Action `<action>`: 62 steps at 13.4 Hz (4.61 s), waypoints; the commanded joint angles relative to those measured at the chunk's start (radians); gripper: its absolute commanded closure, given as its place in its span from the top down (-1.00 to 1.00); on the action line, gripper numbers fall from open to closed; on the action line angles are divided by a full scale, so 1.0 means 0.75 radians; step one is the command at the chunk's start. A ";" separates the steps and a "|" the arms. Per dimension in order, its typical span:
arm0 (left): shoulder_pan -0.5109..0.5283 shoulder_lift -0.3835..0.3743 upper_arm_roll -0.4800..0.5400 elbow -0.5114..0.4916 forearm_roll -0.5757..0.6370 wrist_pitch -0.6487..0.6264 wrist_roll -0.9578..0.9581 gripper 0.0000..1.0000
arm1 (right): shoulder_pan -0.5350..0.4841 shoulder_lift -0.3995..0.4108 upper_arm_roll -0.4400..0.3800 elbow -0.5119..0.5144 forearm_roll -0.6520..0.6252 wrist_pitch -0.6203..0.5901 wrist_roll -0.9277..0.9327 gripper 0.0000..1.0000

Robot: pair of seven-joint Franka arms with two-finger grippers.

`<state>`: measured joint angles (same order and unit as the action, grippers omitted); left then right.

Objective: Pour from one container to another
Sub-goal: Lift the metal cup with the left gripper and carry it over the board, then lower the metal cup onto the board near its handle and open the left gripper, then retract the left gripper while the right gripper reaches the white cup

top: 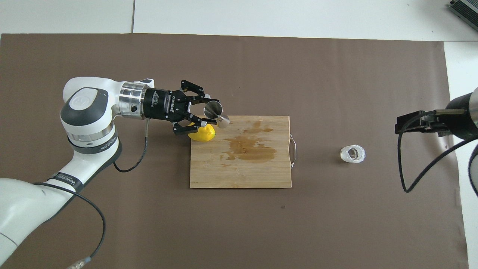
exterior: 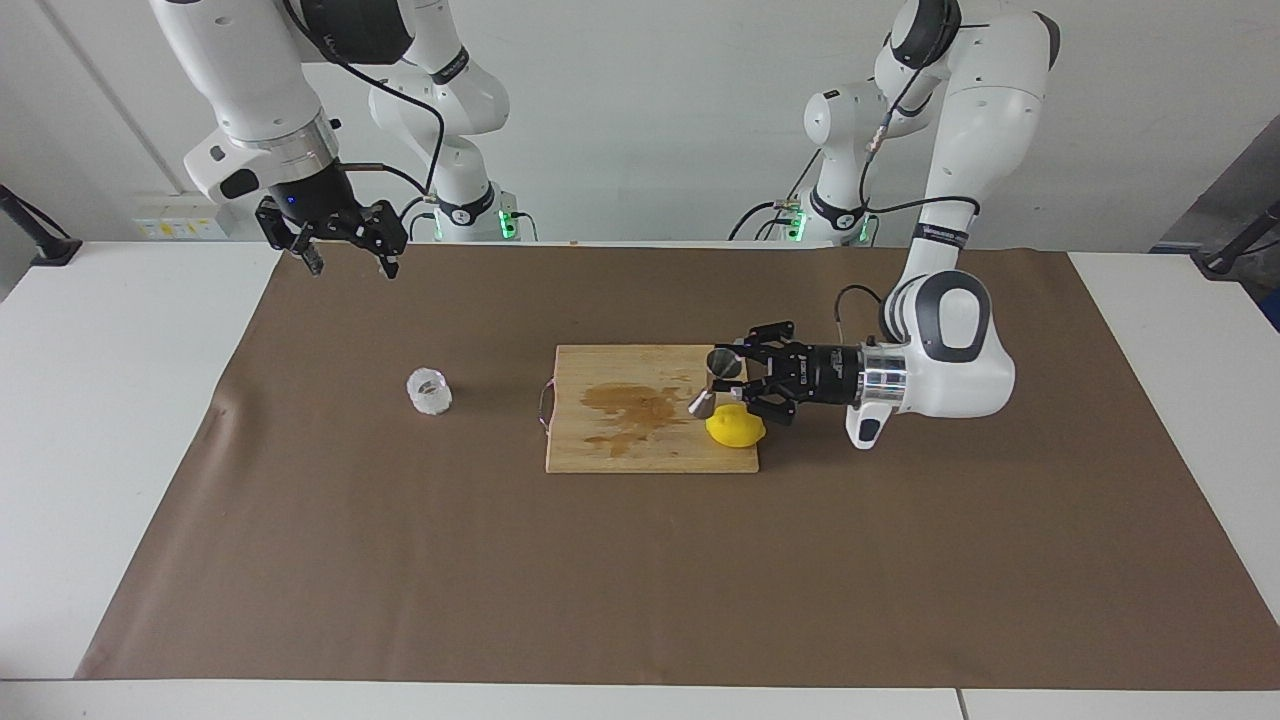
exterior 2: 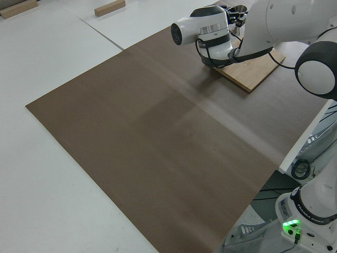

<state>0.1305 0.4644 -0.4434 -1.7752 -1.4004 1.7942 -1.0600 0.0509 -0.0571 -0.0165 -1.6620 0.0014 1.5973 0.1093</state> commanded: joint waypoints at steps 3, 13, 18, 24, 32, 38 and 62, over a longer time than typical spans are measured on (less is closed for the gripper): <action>-0.180 -0.085 0.029 -0.157 -0.161 0.215 0.118 -1.00 | -0.023 -0.006 0.020 -0.003 -0.006 -0.013 -0.023 1.00; -0.364 -0.149 0.033 -0.369 -0.458 0.455 0.458 -1.00 | -0.023 -0.006 0.020 -0.005 -0.006 -0.015 -0.023 1.00; -0.419 -0.128 0.037 -0.380 -0.544 0.488 0.530 -1.00 | -0.023 -0.006 0.020 -0.003 -0.006 -0.015 -0.023 1.00; -0.444 -0.112 0.037 -0.386 -0.546 0.551 0.556 -1.00 | -0.023 -0.006 0.020 -0.003 -0.006 -0.015 -0.023 1.00; -0.454 -0.106 0.039 -0.378 -0.546 0.580 0.556 0.18 | -0.025 -0.006 0.014 -0.005 -0.006 -0.027 -0.021 1.00; -0.454 -0.104 0.039 -0.343 -0.544 0.569 0.540 1.00 | -0.025 -0.006 0.010 -0.005 -0.006 -0.011 -0.027 1.00; 0.028 -0.235 0.045 0.060 1.258 0.326 0.405 1.00 | -0.194 -0.014 0.008 -0.754 0.435 0.678 -2.128 1.00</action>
<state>0.1529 0.3083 -0.4122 -1.7624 -0.5954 2.0603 -0.7669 -0.0523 -0.0735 -0.0202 -2.1808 0.2521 2.0652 -1.3275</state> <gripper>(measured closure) 0.000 0.000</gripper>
